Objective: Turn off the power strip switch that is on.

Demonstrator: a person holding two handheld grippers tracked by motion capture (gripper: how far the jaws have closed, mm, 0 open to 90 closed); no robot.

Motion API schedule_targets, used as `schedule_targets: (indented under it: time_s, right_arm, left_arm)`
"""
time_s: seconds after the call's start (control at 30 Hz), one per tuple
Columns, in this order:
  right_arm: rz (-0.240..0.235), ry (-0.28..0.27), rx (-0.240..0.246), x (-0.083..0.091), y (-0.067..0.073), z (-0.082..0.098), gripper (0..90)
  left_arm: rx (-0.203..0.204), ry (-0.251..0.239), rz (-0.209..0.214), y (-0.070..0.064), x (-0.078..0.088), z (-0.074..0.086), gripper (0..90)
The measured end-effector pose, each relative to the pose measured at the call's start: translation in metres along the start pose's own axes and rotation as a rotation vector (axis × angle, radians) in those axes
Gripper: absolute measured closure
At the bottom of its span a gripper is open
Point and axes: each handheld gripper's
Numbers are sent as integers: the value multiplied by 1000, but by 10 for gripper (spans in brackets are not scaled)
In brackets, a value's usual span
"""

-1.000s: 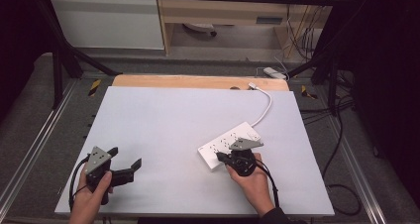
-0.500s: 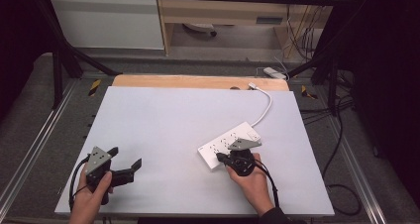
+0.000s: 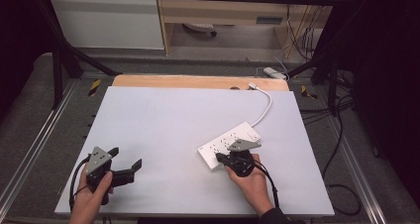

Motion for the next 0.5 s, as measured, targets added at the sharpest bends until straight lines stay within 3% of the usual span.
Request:
schedule_targets:
  time_s: [0.07, 0.13, 0.33, 0.5]
  right_arm:
    - [-18, -8, 8, -2, 3, 1, 900]
    - [-3, 0, 21, -1, 5, 0, 900]
    - [-17, -51, 32, 3, 7, -3, 900]
    - [-4, -60, 20, 8, 6, -3, 900]
  left_arm:
    - [-1, 1, -1, 0, 0, 0, 61]
    - [3, -1, 1, 0, 0, 0, 61]
    - [8, -12, -3, 1, 1, 0, 61]
    - [-3, -13, -8, 0, 2, -1, 61]
Point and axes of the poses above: each handheld gripper's, and its own axes: x roughly backward along the jaws, z roughly out of its underside, y roughly to its left, and after that the axes turned 8 degrees about y, right-handed
